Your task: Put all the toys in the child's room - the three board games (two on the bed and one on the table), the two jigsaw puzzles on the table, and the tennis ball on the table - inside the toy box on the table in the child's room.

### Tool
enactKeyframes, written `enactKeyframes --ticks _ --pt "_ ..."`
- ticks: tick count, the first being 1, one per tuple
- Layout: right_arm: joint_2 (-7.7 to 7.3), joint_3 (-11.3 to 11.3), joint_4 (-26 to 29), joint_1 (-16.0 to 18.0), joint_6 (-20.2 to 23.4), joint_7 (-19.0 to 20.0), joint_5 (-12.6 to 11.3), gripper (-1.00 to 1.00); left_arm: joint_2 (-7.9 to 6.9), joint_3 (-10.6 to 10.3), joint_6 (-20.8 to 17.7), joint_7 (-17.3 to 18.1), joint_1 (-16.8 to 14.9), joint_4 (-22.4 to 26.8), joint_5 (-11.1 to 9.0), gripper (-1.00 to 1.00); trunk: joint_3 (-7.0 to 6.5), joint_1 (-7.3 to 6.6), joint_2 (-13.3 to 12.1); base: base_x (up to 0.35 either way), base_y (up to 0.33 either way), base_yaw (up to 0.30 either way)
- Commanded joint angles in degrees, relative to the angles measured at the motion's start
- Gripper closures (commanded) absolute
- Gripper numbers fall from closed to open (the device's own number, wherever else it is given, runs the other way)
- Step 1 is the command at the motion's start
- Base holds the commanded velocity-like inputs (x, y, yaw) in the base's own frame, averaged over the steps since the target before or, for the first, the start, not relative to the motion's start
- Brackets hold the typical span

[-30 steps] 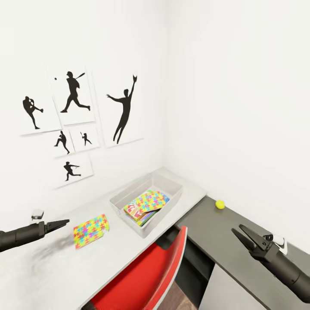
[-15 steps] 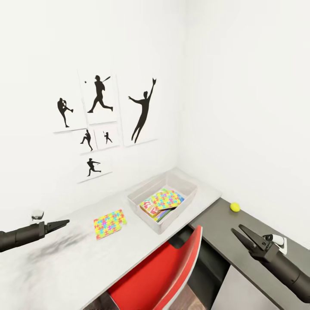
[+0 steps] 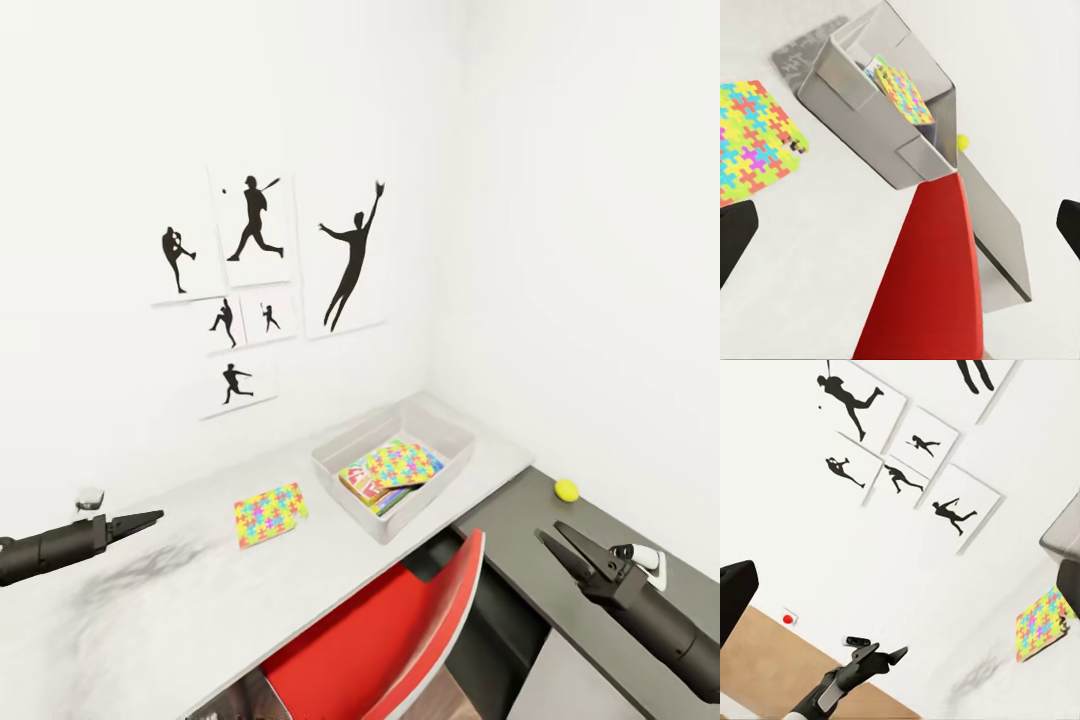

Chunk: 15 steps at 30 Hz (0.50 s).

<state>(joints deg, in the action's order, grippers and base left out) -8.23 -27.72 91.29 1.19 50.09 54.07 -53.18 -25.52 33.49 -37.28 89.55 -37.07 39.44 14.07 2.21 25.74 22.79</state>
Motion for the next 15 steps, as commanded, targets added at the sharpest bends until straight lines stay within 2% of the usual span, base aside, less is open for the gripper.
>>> enactKeyframes --ticks 1,7,15 --pt "0.0 -0.1 0.0 0.0 0.3 0.1 -0.1 -1.0 0.08 0.2 -0.6 0.5 -0.1 0.0 0.6 -1.0 0.14 0.04 0.1 0.0 -0.001 0.281" --pt "-0.03 -0.1 0.0 0.0 0.3 0.1 -0.1 -1.0 0.11 0.2 -0.6 0.5 -0.1 0.0 0.6 -1.0 0.14 0.04 0.1 0.0 0.027 0.286" --pt "0.08 -0.1 0.3 0.0 0.3 0.0 -0.1 -1.0 0.11 0.2 -0.6 0.5 -0.1 0.0 0.6 -1.0 0.14 0.04 0.1 -0.021 0.151 0.289"
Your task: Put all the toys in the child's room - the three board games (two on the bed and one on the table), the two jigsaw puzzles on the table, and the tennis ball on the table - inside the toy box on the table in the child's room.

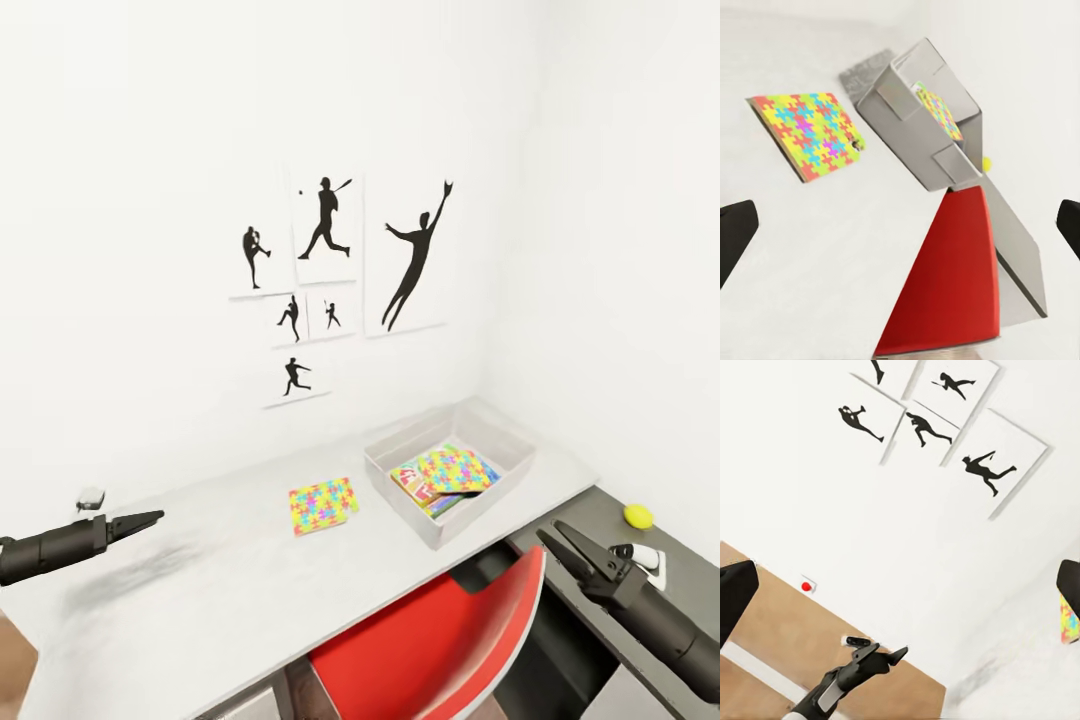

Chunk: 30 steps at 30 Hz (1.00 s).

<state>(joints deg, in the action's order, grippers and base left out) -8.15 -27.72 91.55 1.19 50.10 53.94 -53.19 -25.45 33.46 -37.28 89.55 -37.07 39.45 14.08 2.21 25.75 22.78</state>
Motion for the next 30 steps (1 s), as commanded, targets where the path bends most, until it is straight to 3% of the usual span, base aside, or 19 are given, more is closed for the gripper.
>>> enactKeyframes --ticks 1,9,11,14,15,17,20,22,23,26,27,30 --pt "0.04 -0.1 0.1 0.0 0.3 0.0 -0.1 -1.0 0.05 0.2 -0.6 0.5 -0.1 0.0 0.6 -1.0 0.14 0.04 0.1 -0.009 0.069 0.289" --pt "-0.47 0.1 0.2 0.4 1.4 -2.5 0.3 -1.0 0.11 0.2 -0.6 0.5 -0.1 0.0 0.6 -1.0 0.14 0.04 0.1 -0.003 0.022 0.289" --pt "-1.27 -0.1 0.2 1.8 3.9 -4.8 0.4 -1.0 0.37 0.2 -0.6 0.5 -0.1 0.0 0.6 -1.0 0.14 0.04 0.1 0.0 0.003 0.289" --pt "-2.5 0.5 0.2 7.7 7.9 -9.0 0.5 -1.0 0.6 0.2 -0.6 0.5 -0.1 0.0 0.6 -1.0 0.14 0.04 0.1 0.0 0.002 0.289" --pt "-2.87 1.5 0.1 11.0 8.8 -11.9 0.5 -1.0 0.65 0.2 -0.6 0.5 -0.1 0.0 0.6 -1.0 0.14 0.04 0.1 0.0 0.001 0.289" --pt "-3.11 3.3 0.1 14.0 9.4 -15.3 0.5 -1.0 0.69 0.3 -0.6 0.5 -0.1 0.0 0.6 -1.0 0.14 0.04 0.1 0.0 0.001 0.289" --pt "-3.56 9.8 -0.3 20.8 9.9 -25.4 0.1 -1.0 0.67 0.3 -0.6 0.5 -0.1 0.0 0.6 -1.0 0.14 0.04 0.1 0.0 0.028 0.289" --pt "-3.49 12.2 -0.7 23.6 9.9 -29.6 0.0 -1.0 0.67 0.3 -0.6 0.5 -0.1 0.0 0.6 -1.0 0.14 0.04 0.1 0.0 0.1 0.289" --pt "-3.34 14.3 -1.7 26.4 9.9 -33.7 -0.1 -1.0 0.67 0.3 -0.6 0.5 -0.1 0.0 0.6 -1.0 0.14 0.04 0.1 0.0 0.159 0.289" --pt "-3.14 16.8 -4.3 30.4 9.9 -39.3 -0.2 -1.0 0.67 0.3 -0.6 0.5 -0.1 0.0 0.6 -1.0 0.14 0.04 0.1 0.0 0.166 0.289" --pt "-3.05 18.1 -7.0 32.9 9.9 -42.4 -0.2 -1.0 0.65 0.3 -0.6 0.5 -0.1 0.0 0.6 -1.0 0.14 0.04 0.1 0.0 0.109 0.289" --pt "-2.92 19.7 -12.8 37.3 9.9 -47.2 -0.2 -1.0 0.59 0.4 -0.6 0.5 -0.1 0.0 0.7 -1.0 0.14 0.04 0.1 0.0 0.063 0.288"
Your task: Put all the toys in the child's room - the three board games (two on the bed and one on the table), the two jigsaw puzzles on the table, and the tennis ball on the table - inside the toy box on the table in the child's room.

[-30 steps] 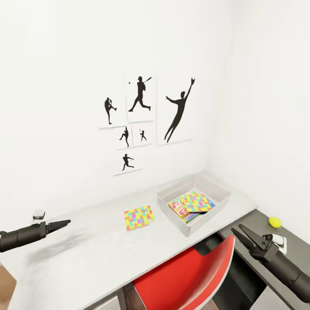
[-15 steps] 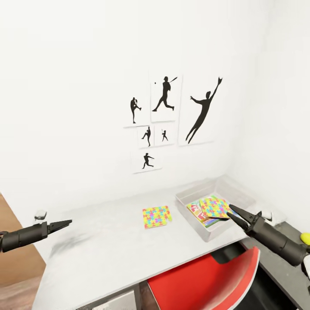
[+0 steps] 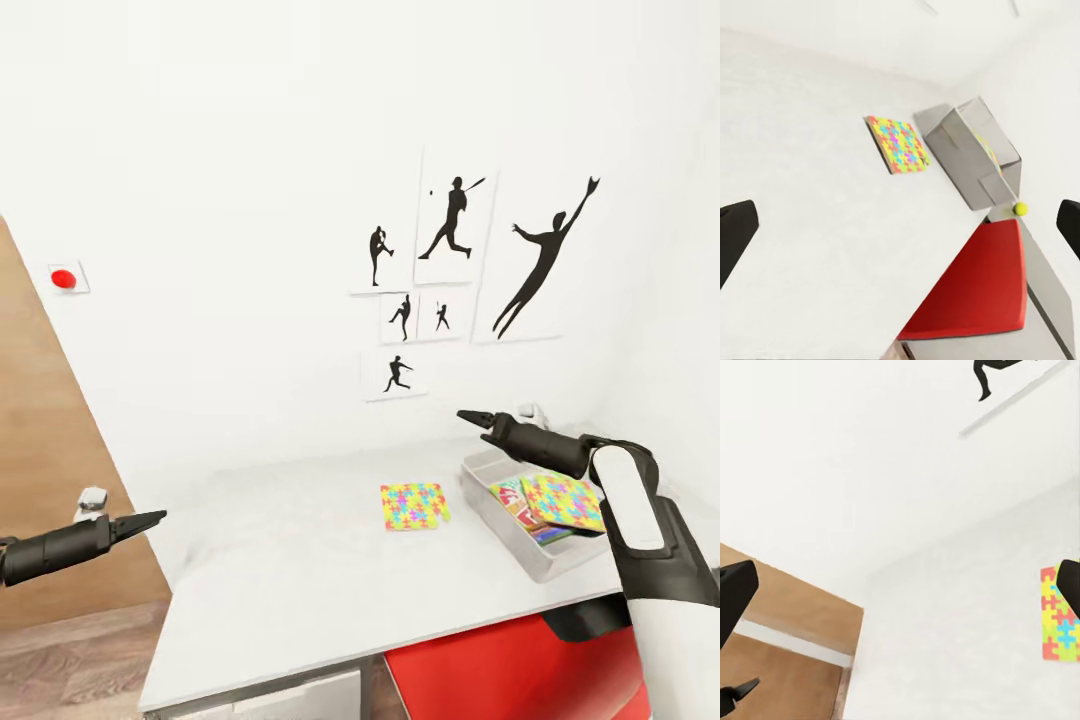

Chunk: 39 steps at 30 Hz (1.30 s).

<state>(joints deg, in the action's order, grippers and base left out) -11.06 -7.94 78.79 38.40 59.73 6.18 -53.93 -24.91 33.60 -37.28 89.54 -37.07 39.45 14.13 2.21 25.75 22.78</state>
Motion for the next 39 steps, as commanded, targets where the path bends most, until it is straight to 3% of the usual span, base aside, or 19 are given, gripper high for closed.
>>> enactKeyframes --ticks 1,9,25,34,39 --pt "0.02 0.4 -2.2 1.7 0.3 -1.1 0.6 -1.0 0.01 0.2 -0.6 0.5 -0.1 0.0 0.6 -1.0 0.14 0.04 0.1 0.0 0.029 0.281" --pt "0.07 1.2 -6.5 4.3 0.3 -6.0 0.8 -1.0 -0.14 0.2 -0.6 0.5 -0.1 0.0 0.6 -1.0 0.23 0.04 0.1 0.03 0.075 0.18" --pt "-0.53 1.5 -6.5 4.2 0.3 -7.8 1.1 -1.0 -0.25 0.2 -0.5 0.5 -0.1 0.0 0.6 -1.0 0.24 0.04 0.1 0.093 0.081 0.008" --pt "0.05 1.8 -7.1 4.5 0.3 -14.0 1.1 -1.0 -0.38 0.3 -0.5 0.5 -0.1 0.0 0.6 -1.0 0.24 0.04 0.1 0.006 0.046 0.0" --pt "0.14 5.3 -9.3 5.7 0.3 -20.9 0.9 -1.0 -0.34 0.2 -0.5 0.5 -0.1 0.0 0.5 -1.0 0.24 0.04 0.1 0.001 0.036 0.0"
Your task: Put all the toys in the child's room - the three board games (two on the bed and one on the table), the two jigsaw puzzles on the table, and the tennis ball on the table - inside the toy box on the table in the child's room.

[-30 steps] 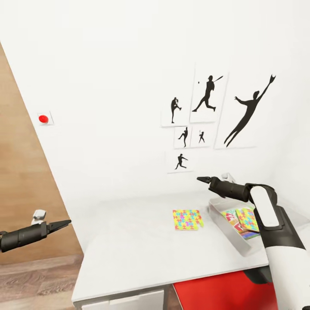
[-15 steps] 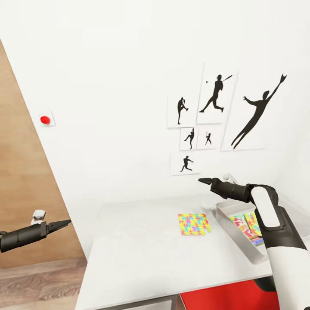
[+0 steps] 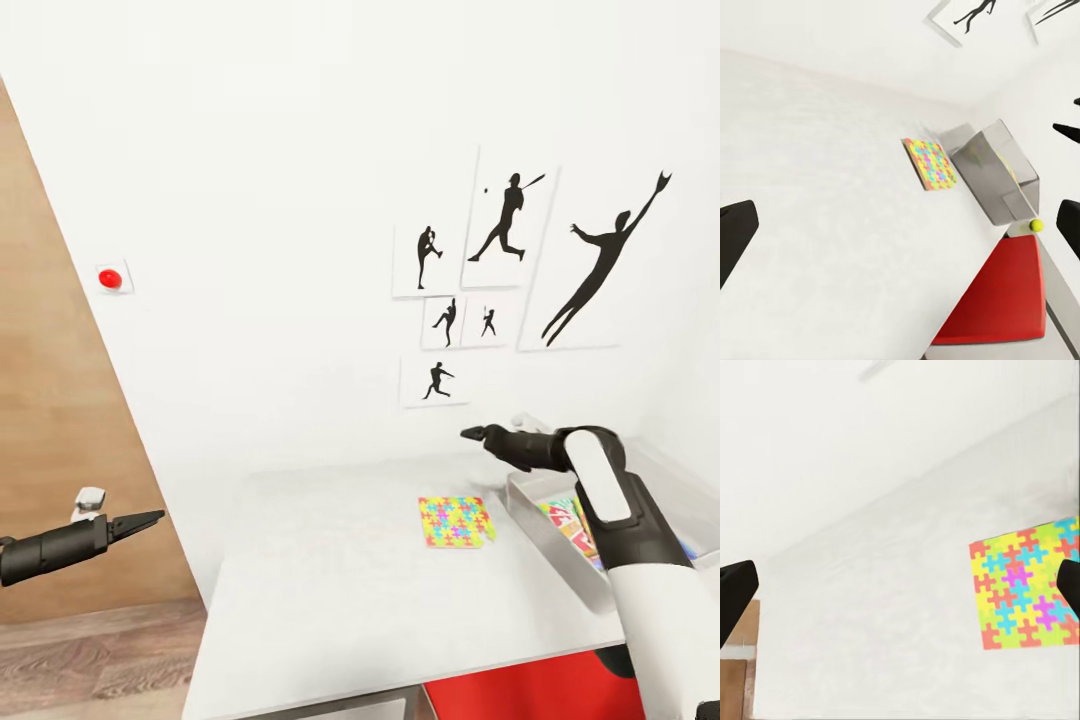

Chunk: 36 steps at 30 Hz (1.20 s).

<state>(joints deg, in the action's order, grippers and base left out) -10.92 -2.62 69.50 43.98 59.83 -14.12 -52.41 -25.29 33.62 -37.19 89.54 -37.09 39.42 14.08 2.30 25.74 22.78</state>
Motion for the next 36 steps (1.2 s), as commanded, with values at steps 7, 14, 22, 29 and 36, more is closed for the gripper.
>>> enactKeyframes --ticks 7,14,22,29,36 --pt "0.07 1.9 -1.6 1.8 0.2 -5.0 -0.8 -1.0 -0.01 0.3 -0.6 0.5 -0.1 0.0 0.6 -1.0 0.14 0.04 0.1 0.0 0.006 0.0" --pt "0.11 2.1 -1.7 1.9 0.2 -5.5 -0.9 -1.0 -0.05 0.3 -0.6 0.5 -0.1 0.0 0.6 -1.0 0.14 0.04 0.1 0.0 0.007 0.0" --pt "0.72 3.3 -1.5 1.8 0.2 -5.8 -0.8 -1.0 -0.1 0.3 -0.6 0.5 -0.1 0.0 0.6 -1.0 0.14 0.04 0.1 0.0 0.164 0.0" --pt "2.68 6.0 -4.7 3.7 0.0 -11.1 -0.5 -1.0 -0.16 0.4 -0.6 0.5 -0.1 0.0 0.6 -1.0 0.14 0.04 0.1 0.0 0.032 0.0" --pt "2.91 6.2 -7.9 6.5 0.2 -18.7 -0.9 -1.0 -0.21 0.4 -0.6 0.5 -0.1 0.0 0.6 -1.0 0.14 0.04 0.1 0.0 0.003 0.0"
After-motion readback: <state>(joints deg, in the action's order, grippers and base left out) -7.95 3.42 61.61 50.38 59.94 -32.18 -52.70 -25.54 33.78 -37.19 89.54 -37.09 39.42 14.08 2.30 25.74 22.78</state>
